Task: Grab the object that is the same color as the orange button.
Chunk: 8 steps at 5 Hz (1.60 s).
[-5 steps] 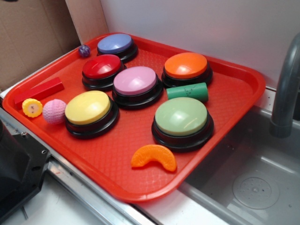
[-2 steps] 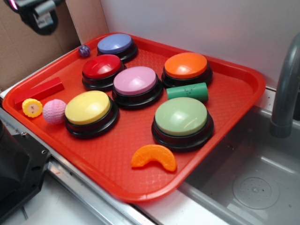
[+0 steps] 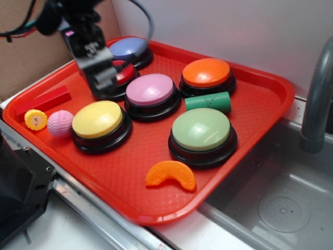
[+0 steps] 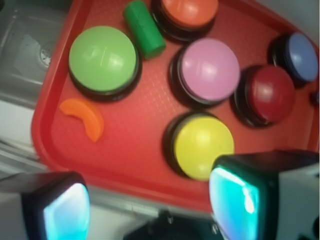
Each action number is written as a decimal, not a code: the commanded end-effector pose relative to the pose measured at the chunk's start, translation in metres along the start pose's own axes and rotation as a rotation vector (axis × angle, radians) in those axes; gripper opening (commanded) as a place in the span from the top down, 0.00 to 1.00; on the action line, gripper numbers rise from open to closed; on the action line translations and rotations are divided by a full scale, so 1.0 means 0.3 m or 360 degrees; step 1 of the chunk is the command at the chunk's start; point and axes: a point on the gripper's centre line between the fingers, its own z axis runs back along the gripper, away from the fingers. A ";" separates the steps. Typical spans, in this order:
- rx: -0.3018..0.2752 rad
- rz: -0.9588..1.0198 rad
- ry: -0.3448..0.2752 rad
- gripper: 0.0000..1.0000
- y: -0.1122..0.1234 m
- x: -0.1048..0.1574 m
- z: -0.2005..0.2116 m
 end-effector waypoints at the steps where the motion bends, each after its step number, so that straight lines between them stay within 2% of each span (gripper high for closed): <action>1: -0.0083 -0.0068 -0.0124 0.00 -0.105 0.074 -0.181; 3: -0.0121 -0.0089 -0.0111 0.00 -0.139 0.095 -0.320; 5: -0.0224 -0.0119 -0.0159 0.00 -0.128 0.086 -0.392; 6: -0.0238 -0.0118 -0.0164 0.78 -0.124 0.078 -0.409; 7: -0.0234 -0.0126 -0.0177 0.87 -0.126 0.076 -0.418; 8: -0.0230 -0.0107 -0.0198 1.00 -0.129 0.071 -0.420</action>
